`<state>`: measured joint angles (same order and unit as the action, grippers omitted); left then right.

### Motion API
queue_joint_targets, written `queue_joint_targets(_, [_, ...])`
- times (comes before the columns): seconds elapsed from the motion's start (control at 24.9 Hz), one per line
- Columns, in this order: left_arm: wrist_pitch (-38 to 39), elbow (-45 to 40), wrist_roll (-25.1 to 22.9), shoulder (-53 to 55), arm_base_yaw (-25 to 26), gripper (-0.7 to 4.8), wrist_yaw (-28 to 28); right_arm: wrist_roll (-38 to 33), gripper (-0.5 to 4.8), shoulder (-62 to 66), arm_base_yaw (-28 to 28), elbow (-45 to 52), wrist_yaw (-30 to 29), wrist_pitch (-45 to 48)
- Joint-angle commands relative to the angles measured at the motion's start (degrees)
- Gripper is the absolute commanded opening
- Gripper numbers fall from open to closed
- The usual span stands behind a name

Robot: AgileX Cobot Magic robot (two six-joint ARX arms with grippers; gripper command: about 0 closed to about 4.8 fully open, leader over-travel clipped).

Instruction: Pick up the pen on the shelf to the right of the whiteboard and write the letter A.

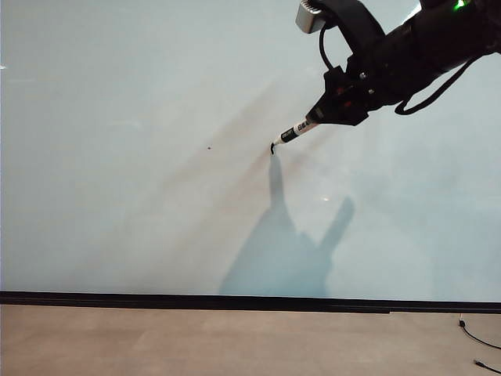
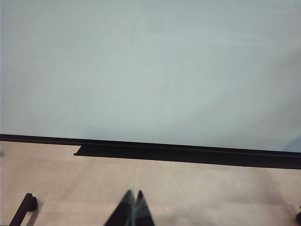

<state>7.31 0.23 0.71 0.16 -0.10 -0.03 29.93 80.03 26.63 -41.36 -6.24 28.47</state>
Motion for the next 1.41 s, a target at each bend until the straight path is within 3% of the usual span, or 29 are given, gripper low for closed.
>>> queue_joint_targets(0.04, [-0.5, 0.2, -0.3, 0.0, 0.0, -0.04, 0.2, 0.3, -0.09, -1.6, -0.2, -0.3, 2.5, 2.0])
queue_joint_targets(1.0, [-0.5, 0.2, -0.2, 0.0, 0.0, -0.04, 0.2, 2.1, -0.09, -8.9, -0.2, -0.3, 6.6, 3.2])
queue_joint_targets(1.13, [-0.5, 0.2, -0.2, 0.0, 0.0, -0.04, 0.2, 1.7, -0.09, -11.7, 0.3, -0.1, 2.8, -0.9])
queue_joint_targets(1.25, [-0.5, 0.2, -0.2, 0.0, 0.0, -0.05, 0.2, 1.7, -0.09, -14.7, 3.2, 0.0, 3.8, -5.6])
queue_joint_targets(1.33, [-0.5, 0.2, -0.3, 0.0, 0.0, -0.05, 0.2, 0.0, -0.09, -16.3, 4.6, 0.8, 3.8, -6.0])
queue_joint_targets(1.41, [-0.5, 0.2, -0.3, 0.0, 0.0, -0.05, 0.2, -7.4, -0.09, -16.6, 6.1, 4.2, 4.3, -0.1])
